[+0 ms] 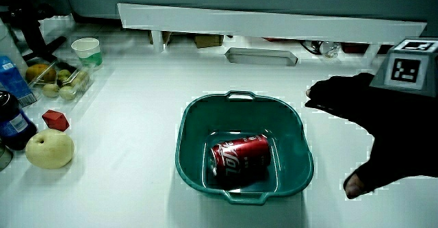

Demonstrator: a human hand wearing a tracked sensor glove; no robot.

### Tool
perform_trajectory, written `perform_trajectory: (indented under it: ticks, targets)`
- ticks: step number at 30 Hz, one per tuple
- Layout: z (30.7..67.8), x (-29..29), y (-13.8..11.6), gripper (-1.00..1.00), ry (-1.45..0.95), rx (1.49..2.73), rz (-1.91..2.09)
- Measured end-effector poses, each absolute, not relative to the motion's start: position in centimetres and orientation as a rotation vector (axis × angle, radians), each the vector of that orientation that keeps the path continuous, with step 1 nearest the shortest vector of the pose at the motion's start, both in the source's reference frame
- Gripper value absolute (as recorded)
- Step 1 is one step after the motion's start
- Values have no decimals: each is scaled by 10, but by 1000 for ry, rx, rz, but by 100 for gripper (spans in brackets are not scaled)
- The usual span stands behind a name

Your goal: Pick cola from plate

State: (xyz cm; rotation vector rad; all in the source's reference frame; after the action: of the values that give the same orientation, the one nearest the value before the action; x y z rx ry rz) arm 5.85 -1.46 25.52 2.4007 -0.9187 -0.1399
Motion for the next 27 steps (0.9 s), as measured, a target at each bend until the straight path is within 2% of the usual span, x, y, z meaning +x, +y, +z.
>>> perform_trajectory:
  ticks: [1,3,4,5,6,9,12,15,17,18,21,23,27]
  targets:
    - [257,56,-17,0,-916,2358,-113]
    - [263,53,-22,0,-867,2438,-153]
    - [272,53,-24,0,-831,2396,-153]
    - [266,47,-26,0,-883,2435,-141]
    - [270,45,-28,0,-846,2393,-153]
    - [277,37,-34,0,-854,2383,-134]
    - [288,32,-39,0,-844,2319,-121]
    - [298,26,-44,0,-844,2302,-122]
    - [307,21,-48,0,-769,2368,-174]
    - [310,17,-49,0,-804,2302,-152]
    - [321,9,-52,0,-817,2250,-146]
    - [325,4,-54,0,-790,2288,-168]
    - [339,-9,-57,0,-782,2263,-204]
